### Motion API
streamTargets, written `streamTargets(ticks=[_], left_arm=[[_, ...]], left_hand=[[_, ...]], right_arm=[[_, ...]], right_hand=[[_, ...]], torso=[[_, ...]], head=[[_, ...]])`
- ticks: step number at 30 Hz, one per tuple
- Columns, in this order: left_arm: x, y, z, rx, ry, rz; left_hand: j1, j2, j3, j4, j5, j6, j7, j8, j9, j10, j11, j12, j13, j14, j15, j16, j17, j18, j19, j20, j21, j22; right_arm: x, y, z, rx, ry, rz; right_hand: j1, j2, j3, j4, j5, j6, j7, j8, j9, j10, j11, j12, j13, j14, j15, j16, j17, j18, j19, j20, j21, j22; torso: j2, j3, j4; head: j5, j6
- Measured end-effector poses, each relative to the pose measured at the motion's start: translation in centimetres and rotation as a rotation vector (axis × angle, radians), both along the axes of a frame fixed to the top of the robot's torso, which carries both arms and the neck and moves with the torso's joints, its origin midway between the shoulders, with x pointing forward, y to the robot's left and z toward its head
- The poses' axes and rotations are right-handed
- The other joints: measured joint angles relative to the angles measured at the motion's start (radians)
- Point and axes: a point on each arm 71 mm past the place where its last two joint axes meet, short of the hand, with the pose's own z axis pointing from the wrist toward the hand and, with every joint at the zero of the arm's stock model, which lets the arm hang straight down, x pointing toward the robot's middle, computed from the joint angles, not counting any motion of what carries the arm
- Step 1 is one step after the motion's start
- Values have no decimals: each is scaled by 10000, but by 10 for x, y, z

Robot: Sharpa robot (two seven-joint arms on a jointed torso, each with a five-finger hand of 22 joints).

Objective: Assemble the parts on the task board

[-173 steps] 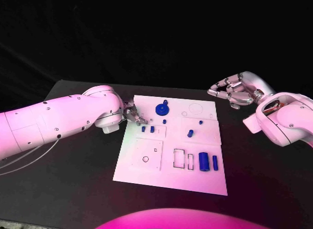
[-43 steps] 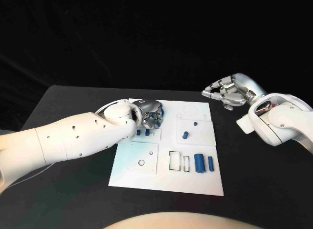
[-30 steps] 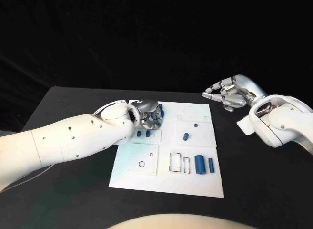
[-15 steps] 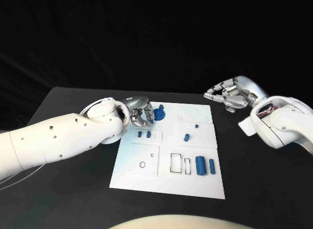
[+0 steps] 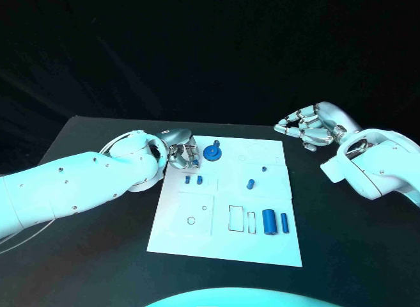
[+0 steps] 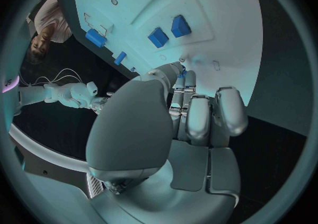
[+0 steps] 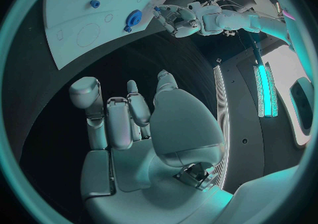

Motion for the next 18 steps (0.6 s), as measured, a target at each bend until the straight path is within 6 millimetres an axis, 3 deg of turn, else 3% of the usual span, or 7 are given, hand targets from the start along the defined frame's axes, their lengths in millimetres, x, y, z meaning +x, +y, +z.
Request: streamTargets(ticks=[18], left_arm=[[3,-4,-5,123,273,14]], left_hand=[[0,0,0,0,0,-1,-1,0,-3,-4,4,0,1,0,0,0,-25,4,0,0,0,11]], right_arm=[[0,1,0,7,4,23]], right_hand=[[0,0,-28,28,0,0,0,0,-2,0,0,0,-2,0,0,0,-3,0,0,0,0,-2]], torso=[[4,1,-3]], head=[[-16,-21]])
